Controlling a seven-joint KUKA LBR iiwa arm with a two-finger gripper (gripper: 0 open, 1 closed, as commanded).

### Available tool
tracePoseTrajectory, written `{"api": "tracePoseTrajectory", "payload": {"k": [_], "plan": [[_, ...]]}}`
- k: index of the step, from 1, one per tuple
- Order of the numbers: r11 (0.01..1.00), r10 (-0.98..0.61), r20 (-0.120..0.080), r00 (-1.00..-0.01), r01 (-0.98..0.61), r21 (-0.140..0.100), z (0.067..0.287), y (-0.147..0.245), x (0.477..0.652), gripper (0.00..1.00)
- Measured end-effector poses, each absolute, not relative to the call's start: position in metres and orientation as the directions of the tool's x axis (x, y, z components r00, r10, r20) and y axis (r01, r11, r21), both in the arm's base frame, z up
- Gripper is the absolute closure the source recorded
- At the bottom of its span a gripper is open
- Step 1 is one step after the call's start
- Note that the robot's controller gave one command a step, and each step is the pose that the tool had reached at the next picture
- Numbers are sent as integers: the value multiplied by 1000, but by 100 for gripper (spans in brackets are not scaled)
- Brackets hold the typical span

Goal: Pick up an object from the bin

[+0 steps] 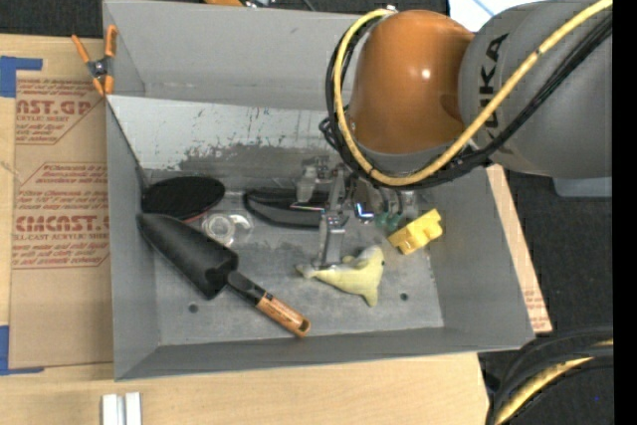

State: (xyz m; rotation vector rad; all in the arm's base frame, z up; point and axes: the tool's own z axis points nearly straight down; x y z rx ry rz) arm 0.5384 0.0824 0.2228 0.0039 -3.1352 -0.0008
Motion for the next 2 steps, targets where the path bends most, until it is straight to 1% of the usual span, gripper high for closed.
{"api": "tracePoseTrajectory", "payload": {"k": [1, 2], "plan": [[1000, 0, -3, -1000, 0, 2, 227, 82, 540, 0], [990, 138, -2, -990, 138, 3, 89, 112, 500, 0]]}}
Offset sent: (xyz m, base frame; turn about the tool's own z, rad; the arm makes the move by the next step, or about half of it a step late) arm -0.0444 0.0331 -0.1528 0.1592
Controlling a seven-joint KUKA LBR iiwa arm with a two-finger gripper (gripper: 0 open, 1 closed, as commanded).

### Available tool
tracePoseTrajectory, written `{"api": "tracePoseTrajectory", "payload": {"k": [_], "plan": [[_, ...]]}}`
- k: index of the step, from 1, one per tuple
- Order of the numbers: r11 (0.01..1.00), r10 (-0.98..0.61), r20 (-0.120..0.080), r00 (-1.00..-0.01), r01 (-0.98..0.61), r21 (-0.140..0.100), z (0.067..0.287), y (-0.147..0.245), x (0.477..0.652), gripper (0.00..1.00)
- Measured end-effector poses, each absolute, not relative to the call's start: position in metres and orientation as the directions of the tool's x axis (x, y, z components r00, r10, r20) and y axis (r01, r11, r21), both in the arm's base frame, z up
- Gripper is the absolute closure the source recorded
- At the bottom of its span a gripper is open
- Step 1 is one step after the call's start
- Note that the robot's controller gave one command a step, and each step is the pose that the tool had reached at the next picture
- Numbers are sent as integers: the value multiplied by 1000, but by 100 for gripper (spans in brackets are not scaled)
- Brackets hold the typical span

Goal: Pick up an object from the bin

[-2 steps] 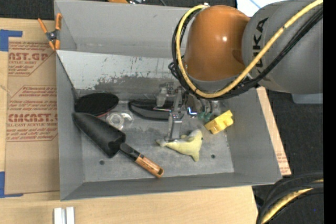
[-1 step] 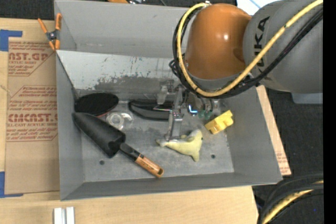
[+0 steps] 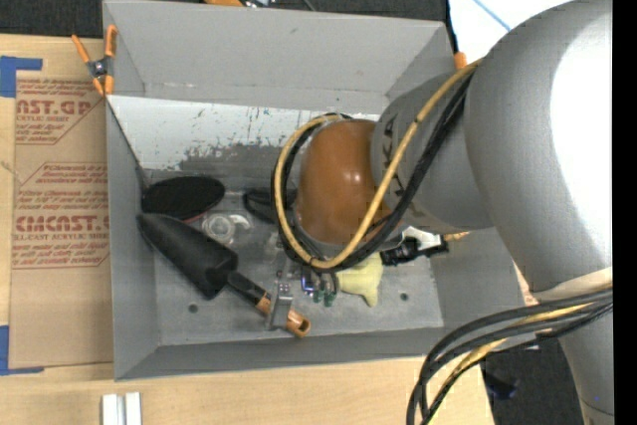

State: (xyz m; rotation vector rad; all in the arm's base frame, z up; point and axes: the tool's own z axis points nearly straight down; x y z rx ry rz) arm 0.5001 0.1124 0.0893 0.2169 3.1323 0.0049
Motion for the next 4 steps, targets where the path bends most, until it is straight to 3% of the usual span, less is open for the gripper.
{"api": "tracePoseTrajectory", "payload": {"k": [1, 2, 3, 4], "plan": [[987, 159, -18, -987, 159, 8, 153, 148, 497, 0], [980, 199, 7, -980, 199, 0, 99, 156, 493, 0], [811, 585, -16, -811, 585, 16, 70, 243, 488, 0], [946, 324, -19, -946, 324, 15, 78, 154, 489, 100]]}}
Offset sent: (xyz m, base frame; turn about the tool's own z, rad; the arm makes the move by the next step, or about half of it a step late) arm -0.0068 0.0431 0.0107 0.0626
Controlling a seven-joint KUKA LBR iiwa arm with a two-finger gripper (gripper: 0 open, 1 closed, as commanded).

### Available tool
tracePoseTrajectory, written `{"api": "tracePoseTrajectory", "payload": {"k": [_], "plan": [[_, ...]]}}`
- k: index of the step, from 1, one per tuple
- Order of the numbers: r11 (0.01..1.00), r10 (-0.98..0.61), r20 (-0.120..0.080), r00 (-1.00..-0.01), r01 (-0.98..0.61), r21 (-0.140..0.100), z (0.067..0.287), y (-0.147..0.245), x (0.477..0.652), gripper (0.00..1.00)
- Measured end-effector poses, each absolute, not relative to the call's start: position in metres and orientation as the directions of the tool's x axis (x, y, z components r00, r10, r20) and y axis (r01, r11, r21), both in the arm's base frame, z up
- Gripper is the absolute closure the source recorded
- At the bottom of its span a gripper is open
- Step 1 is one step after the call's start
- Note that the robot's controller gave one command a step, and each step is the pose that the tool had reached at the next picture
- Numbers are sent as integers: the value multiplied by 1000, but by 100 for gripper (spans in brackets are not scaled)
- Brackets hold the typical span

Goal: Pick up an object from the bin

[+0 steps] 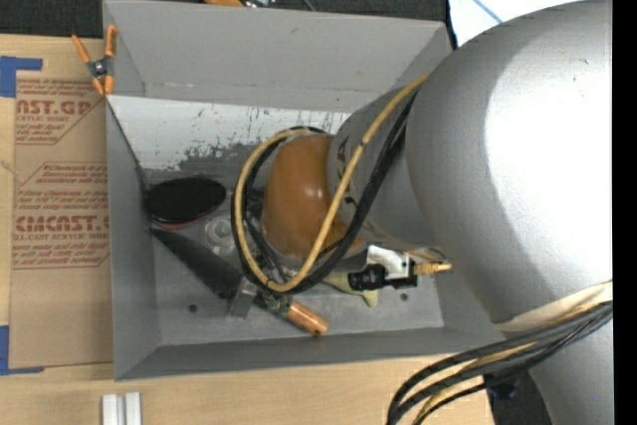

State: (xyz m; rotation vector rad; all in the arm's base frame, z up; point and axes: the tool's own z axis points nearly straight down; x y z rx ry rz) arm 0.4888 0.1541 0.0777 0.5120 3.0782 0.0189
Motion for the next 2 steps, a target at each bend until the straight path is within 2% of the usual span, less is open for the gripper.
{"api": "tracePoseTrajectory", "payload": {"k": [2], "plan": [[946, 323, -13, -946, 323, 12, 81, 154, 487, 100]]}}
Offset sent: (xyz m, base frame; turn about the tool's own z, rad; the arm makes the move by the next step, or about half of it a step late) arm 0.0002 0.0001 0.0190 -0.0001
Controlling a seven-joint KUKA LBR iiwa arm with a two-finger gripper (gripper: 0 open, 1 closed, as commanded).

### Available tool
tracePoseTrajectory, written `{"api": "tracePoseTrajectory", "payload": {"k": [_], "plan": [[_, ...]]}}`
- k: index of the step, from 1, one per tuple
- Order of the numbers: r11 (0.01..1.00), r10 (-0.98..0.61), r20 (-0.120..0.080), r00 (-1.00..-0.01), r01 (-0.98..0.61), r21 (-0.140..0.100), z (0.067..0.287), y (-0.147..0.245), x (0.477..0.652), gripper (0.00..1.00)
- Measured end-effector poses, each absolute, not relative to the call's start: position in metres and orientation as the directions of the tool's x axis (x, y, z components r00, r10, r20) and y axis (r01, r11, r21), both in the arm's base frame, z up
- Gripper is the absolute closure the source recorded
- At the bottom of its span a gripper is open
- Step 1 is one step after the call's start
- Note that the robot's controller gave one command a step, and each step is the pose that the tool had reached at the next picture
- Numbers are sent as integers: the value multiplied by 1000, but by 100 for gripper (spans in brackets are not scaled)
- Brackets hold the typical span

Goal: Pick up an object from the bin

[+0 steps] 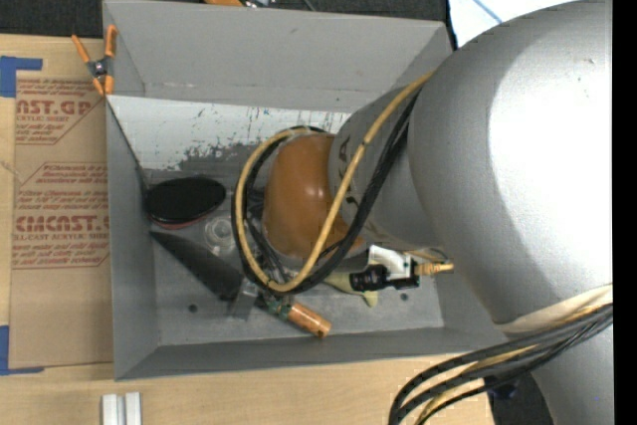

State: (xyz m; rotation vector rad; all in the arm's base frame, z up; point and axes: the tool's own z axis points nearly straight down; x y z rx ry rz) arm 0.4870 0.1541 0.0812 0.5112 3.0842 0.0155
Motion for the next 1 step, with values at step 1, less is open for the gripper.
{"api": "tracePoseTrajectory", "payload": {"k": [1], "plan": [[947, 322, -12, -947, 322, 11, 89, 154, 486, 100]]}}
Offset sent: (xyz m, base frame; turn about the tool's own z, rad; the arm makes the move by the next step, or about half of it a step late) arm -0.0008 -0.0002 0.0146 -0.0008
